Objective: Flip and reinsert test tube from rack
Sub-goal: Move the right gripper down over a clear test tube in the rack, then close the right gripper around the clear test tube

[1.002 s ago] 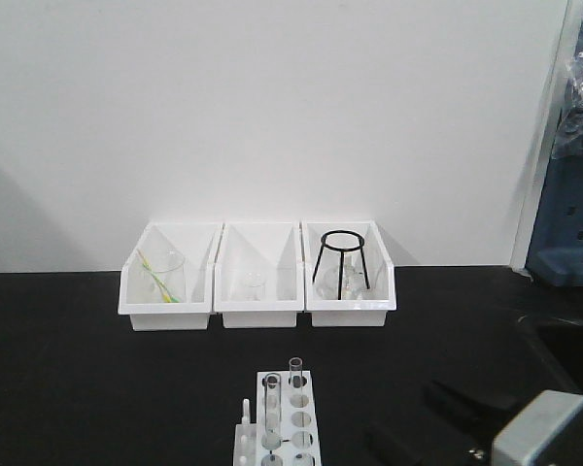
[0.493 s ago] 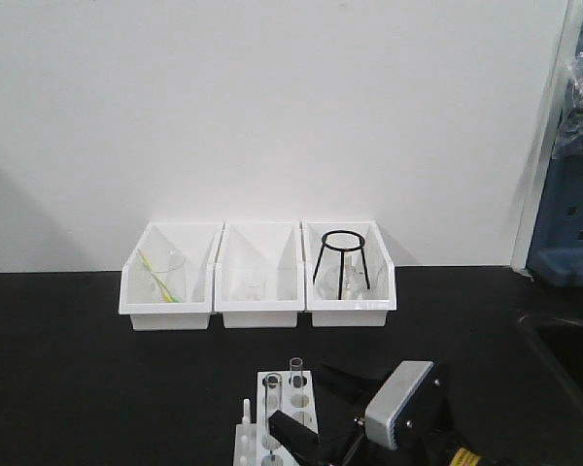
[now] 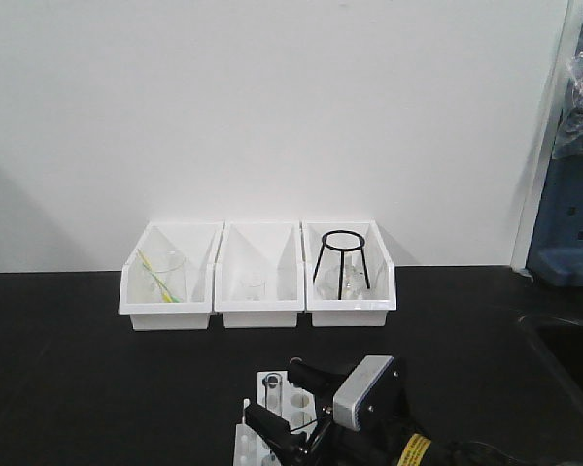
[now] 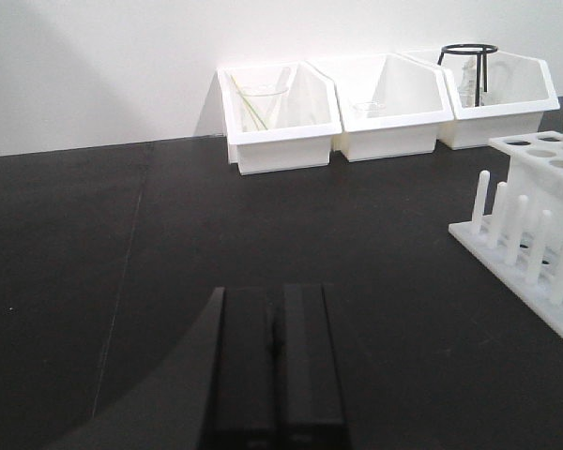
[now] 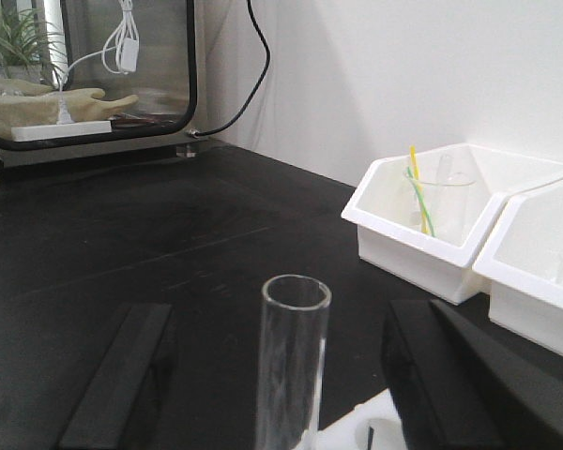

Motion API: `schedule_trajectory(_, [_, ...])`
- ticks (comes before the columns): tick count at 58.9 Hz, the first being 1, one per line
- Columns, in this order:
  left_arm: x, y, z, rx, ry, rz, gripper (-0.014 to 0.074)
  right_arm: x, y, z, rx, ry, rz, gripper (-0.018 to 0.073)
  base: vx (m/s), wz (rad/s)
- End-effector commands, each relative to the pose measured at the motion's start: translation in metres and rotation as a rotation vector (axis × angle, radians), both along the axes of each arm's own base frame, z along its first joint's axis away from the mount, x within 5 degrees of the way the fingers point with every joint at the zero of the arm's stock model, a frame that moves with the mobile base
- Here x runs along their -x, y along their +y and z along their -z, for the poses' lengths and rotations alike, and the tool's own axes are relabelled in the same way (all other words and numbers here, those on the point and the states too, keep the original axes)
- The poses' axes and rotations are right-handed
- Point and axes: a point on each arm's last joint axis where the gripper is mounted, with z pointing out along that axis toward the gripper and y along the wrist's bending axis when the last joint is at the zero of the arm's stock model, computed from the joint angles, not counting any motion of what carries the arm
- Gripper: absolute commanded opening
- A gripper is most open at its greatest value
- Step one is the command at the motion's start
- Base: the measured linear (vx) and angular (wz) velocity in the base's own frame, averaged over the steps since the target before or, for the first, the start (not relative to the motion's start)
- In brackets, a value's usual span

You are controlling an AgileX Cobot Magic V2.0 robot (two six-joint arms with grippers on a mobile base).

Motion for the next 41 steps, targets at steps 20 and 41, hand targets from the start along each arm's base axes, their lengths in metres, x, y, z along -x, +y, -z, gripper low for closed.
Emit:
schedule_trajectory(20, [0.000,-0.001,-0.009,0.022,-0.089,0.014,-0.0006,-0.018,0.012,-0.015,-0.118,-0.100,-0.045,0.0508,0.00,0.00])
schedule_trajectory(41, [0.000,-0.001,-0.009,0.022,-0.089,0.014,-0.0006,-0.018,0.012,-0.015,-0.126,-0.107,-0.050,0.0144,0.00,0.00])
